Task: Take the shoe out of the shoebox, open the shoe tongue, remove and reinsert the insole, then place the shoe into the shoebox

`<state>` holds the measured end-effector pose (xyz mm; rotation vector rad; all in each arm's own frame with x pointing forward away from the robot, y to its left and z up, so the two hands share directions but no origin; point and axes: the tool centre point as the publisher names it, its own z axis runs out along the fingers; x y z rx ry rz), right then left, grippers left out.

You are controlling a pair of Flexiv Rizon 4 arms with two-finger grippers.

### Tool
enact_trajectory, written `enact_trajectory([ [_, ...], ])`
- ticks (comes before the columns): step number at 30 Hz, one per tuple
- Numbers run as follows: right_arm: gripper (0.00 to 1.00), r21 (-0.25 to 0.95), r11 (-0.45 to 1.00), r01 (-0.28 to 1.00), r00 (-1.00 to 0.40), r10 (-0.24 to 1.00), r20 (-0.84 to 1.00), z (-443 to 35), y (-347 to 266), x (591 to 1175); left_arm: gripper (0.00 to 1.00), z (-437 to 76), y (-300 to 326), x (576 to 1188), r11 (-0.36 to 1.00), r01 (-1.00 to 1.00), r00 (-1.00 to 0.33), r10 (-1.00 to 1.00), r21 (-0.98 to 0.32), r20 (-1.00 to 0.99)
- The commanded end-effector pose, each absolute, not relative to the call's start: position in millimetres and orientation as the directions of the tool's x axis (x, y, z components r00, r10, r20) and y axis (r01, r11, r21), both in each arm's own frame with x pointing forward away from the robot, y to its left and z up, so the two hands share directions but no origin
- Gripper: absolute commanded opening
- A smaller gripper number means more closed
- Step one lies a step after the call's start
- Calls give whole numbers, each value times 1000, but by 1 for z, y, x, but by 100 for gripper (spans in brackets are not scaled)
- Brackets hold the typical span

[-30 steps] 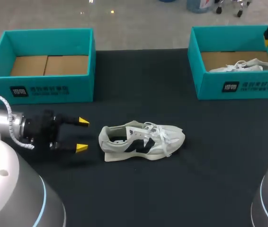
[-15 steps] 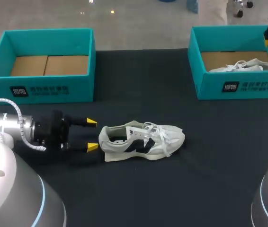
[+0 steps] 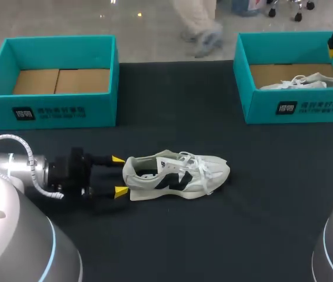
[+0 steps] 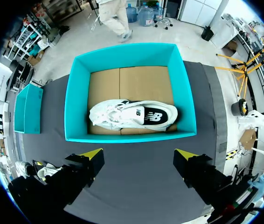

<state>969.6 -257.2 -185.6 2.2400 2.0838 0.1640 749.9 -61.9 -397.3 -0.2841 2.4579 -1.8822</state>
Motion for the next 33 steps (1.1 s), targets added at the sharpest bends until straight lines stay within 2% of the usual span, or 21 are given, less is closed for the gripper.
enact_trajectory([
  [1, 100, 129, -74, 989, 71, 997, 25, -186, -257, 970, 100, -399, -68, 748, 249, -128, -978, -190, -960, 81],
  [9, 100, 129, -74, 989, 71, 997, 25, -186, -257, 970, 100, -403, -77, 750, 218, -119, -966, -250, -969, 62],
  [33, 100, 129, -74, 989, 71, 997, 25, -186, -257, 970, 100, -416, -99, 763, 219, -134, -972, -218, -967, 86],
])
